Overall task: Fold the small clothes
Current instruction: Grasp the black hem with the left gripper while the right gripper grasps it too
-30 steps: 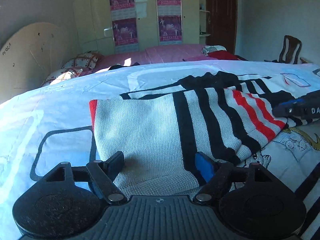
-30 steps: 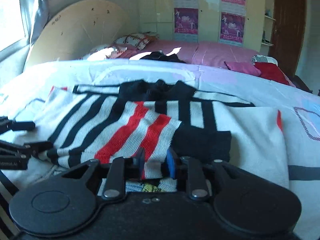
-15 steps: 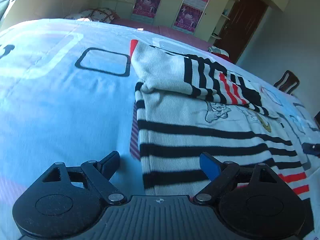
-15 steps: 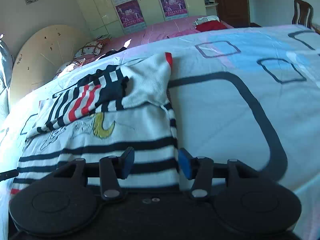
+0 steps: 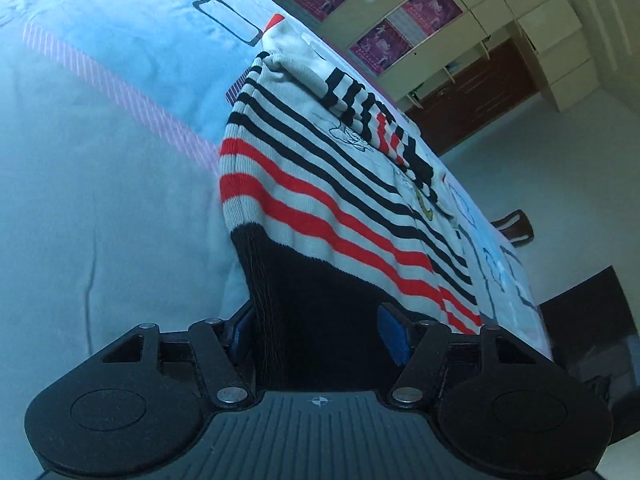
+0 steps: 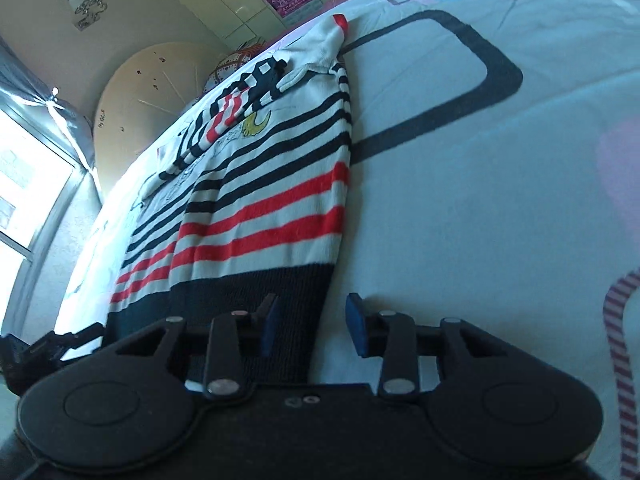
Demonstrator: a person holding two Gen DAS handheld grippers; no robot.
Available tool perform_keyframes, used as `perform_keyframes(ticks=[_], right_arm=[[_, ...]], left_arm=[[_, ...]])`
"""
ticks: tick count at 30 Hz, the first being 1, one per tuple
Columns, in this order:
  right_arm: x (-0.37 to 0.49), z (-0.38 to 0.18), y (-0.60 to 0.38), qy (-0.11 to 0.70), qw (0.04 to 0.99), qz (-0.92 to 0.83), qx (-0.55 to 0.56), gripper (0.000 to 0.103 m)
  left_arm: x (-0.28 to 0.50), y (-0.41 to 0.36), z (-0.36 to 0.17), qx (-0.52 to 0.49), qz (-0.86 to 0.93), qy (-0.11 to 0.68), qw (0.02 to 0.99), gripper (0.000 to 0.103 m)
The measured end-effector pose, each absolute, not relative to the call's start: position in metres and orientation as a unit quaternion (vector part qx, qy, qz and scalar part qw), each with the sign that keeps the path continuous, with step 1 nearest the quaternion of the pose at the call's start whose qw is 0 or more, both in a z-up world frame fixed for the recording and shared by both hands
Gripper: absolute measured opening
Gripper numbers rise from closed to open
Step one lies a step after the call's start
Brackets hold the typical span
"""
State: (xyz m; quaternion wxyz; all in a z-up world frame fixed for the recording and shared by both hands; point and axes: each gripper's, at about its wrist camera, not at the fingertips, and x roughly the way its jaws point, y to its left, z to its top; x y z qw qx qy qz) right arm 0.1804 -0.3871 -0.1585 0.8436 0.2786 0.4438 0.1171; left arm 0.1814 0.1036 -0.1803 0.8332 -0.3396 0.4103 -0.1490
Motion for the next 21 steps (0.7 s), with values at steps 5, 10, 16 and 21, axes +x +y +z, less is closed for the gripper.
perform_keyframes(ticks=[5,10,16,21], right_arm=[[0.176,-0.174,-0.386,0.445,0.811,0.156,0.346,0.036],[0.182,-0.182,-0.386,0.440,0.798,0.168,0.377,0.027],[0.184,-0.182,-0.385,0.445,0.801,0.170,0.363,0.024],[0.193,-0.187,-0.379,0.447,0.800,0.177,0.358,0.021]], left_arm=[[0.175,0.100,-0.192,-0.390,-0.159,0.394,0.817,0.058],[0.183,0.094,-0.204,-0.397,-0.168,0.403,0.807,0.032],[0.188,0.084,-0.193,-0.335,-0.169,0.403,0.834,0.032],[0.198,0.065,-0.178,-0.246,-0.153,0.404,0.868,0.028]])
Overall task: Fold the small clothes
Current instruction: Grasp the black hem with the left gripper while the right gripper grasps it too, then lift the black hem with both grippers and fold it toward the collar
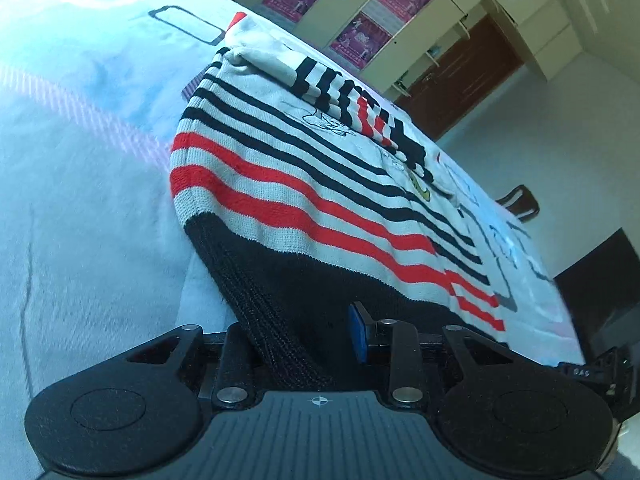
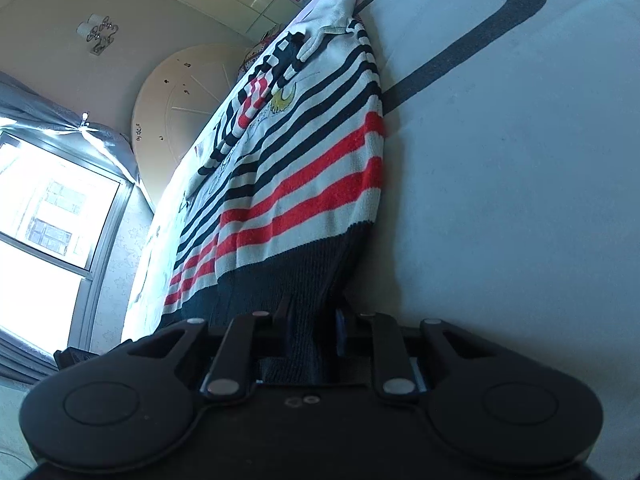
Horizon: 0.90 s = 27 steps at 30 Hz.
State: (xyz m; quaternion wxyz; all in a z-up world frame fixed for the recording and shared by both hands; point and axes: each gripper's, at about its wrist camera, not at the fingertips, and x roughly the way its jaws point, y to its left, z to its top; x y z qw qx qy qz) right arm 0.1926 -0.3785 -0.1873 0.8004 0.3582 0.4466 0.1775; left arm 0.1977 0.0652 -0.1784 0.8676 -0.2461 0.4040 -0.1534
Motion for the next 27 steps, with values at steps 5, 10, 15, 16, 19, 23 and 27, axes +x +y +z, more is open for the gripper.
perform_keyframes(ticks=[5,10,15,16,19,23,27], right_arm=[[0.199,-0.184,-0.369,0.455,0.806,0.185,0.330,0.020],[0.199,-0.181,-0.364,0.456,0.812,0.183,0.315,0.020],[0.195,-0.179,-0.359,0.448,0.830,0.167,0.286,0.007],[0.193,-0.177,-0.357,0.443,0.835,0.169,0.278,0.007],[0.186,-0.163,-0.354,0.421,0.852,0.171,0.258,0.007],[0.178,-0.141,-0.357,0.390,0.866,0.185,0.253,0.007],[0.176,-0.151,-0.365,0.405,0.862,0.172,0.251,0.007]], left_arm=[[0.197,0.061,-0.173,-0.199,-0.132,0.408,0.881,0.009],[0.194,0.060,-0.174,-0.196,-0.128,0.401,0.886,0.008],[0.191,0.060,-0.174,-0.193,-0.129,0.396,0.888,0.004],[0.191,0.061,-0.173,-0.193,-0.129,0.394,0.889,0.004],[0.184,0.065,-0.162,-0.200,-0.130,0.370,0.898,0.004],[0.174,0.080,-0.144,-0.219,-0.133,0.338,0.906,0.004],[0.171,0.092,-0.159,-0.229,-0.123,0.363,0.895,0.004]])
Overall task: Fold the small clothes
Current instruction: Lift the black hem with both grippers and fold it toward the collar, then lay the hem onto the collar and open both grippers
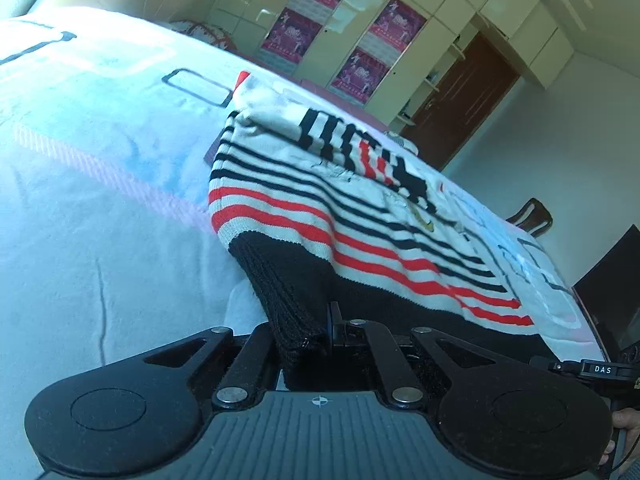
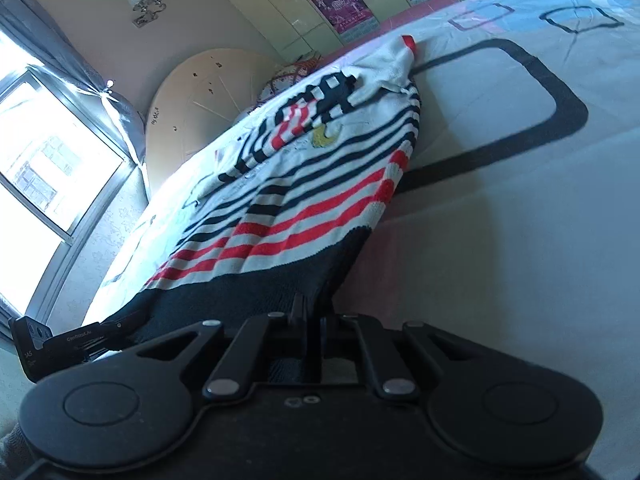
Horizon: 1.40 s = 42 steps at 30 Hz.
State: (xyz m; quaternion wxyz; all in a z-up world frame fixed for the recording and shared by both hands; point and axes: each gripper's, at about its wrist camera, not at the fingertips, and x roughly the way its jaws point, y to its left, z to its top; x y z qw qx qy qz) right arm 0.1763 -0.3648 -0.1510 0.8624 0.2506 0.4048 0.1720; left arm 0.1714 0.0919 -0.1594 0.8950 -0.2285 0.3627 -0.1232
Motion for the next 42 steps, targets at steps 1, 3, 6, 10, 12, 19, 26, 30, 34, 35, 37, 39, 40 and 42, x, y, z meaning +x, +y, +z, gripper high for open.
perform_keyframes(ticks=[1,3,6,10,12,19,26,30,34,35,37,39,40,42], right_arm=[[0.177,-0.159,-0.367,0.417,0.858,0.163,0.251,0.006],[0.178,-0.178,-0.368,0.436,0.848,0.149,0.261,0.006],[0.175,-0.182,-0.376,0.430,0.839,0.146,0.301,0.007],[0.175,-0.183,-0.378,0.435,0.831,0.155,0.309,0.009],[0.175,-0.184,-0.383,0.434,0.826,0.156,0.325,0.013],[0.185,-0.185,-0.384,0.431,0.821,0.155,0.340,0.014],[0.178,-0.169,-0.377,0.414,0.853,0.163,0.274,0.006],[0.179,-0.182,-0.384,0.425,0.851,0.152,0.269,0.005],[0.183,-0.177,-0.384,0.426,0.849,0.160,0.268,0.005],[0.184,-0.177,-0.384,0.427,0.848,0.161,0.268,0.005],[0.183,-0.173,-0.385,0.421,0.849,0.164,0.274,0.005],[0.181,-0.162,-0.384,0.407,0.856,0.171,0.270,0.005],[0.182,-0.154,-0.383,0.399,0.859,0.176,0.268,0.005],[0.186,-0.138,-0.381,0.381,0.869,0.184,0.256,0.005]], left_arm=[[0.172,0.093,-0.170,-0.231,-0.118,0.376,0.890,0.004],[0.170,0.095,-0.186,-0.248,-0.120,0.384,0.881,0.004],[0.165,0.101,-0.185,-0.284,-0.123,0.377,0.873,0.004],[0.164,0.104,-0.190,-0.313,-0.132,0.380,0.860,0.005],[0.166,0.109,-0.193,-0.336,-0.127,0.377,0.854,0.009],[0.190,0.111,-0.193,-0.367,-0.122,0.364,0.848,0.047],[0.187,0.109,-0.188,-0.316,-0.112,0.380,0.862,0.006],[0.183,0.121,-0.197,-0.320,-0.107,0.384,0.859,0.006],[0.187,0.118,-0.192,-0.309,-0.113,0.385,0.862,0.007],[0.187,0.118,-0.192,-0.310,-0.112,0.385,0.862,0.007],[0.184,0.120,-0.189,-0.324,-0.112,0.376,0.861,0.006],[0.182,0.120,-0.177,-0.322,-0.113,0.357,0.870,0.006],[0.183,0.120,-0.170,-0.325,-0.114,0.347,0.872,0.006],[0.189,0.121,-0.156,-0.324,-0.119,0.333,0.877,0.006]])
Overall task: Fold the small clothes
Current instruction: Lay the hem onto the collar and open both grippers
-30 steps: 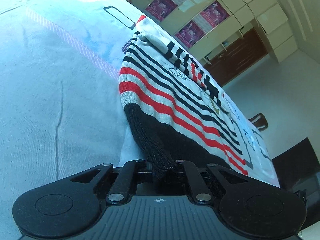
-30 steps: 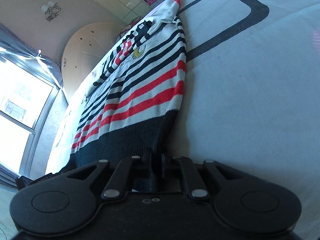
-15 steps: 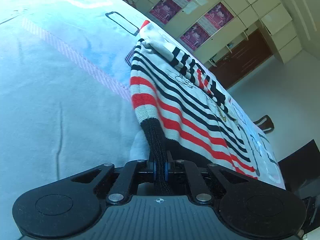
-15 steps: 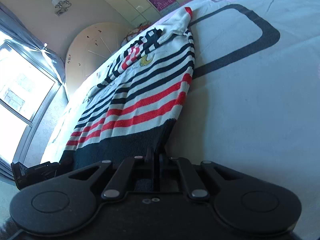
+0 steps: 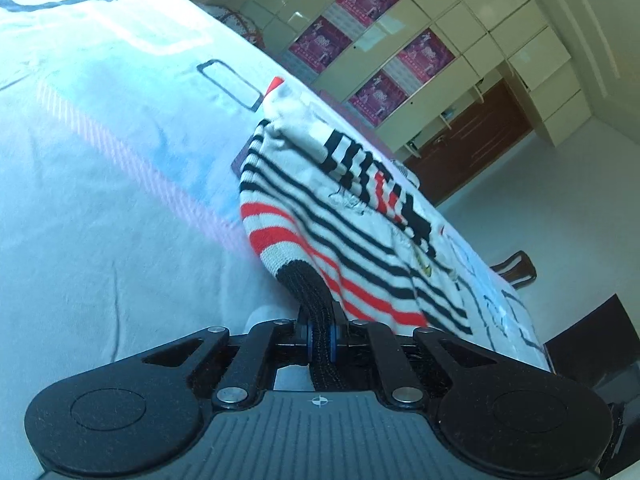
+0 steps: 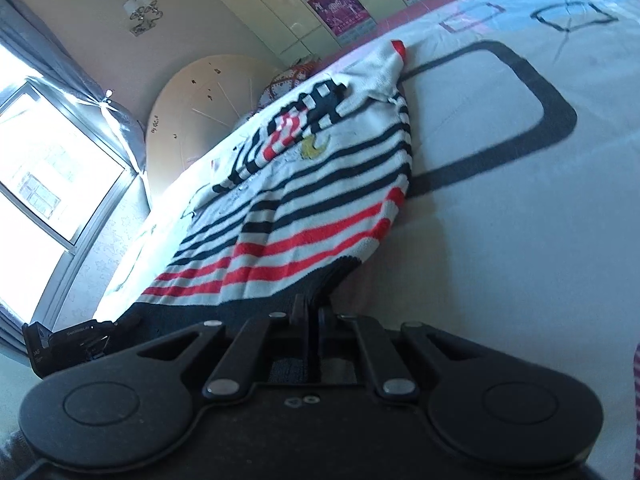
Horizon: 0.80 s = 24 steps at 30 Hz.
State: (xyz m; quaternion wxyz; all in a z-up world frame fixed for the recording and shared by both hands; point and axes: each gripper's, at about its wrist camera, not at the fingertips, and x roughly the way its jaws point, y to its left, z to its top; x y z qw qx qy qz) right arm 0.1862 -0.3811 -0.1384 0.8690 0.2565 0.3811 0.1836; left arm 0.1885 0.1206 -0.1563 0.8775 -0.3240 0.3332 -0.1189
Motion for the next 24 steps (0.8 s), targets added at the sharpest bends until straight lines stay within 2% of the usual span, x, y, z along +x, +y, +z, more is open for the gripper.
perform_keyframes(ticks=[12,18,24], right_arm=[[0.290,-0.066,-0.382,0.301,0.908,0.180,0.227,0.005],[0.364,-0.050,-0.382,0.291,0.914,0.169,0.227,0.005],[0.443,-0.064,-0.380,0.306,0.908,0.158,0.239,0.005]], left_arm=[[0.298,0.127,-0.088,-0.352,-0.145,0.259,0.888,0.006],[0.373,0.131,-0.083,-0.354,-0.147,0.264,0.885,0.006],[0.452,0.138,-0.100,-0.358,-0.149,0.288,0.876,0.007]])
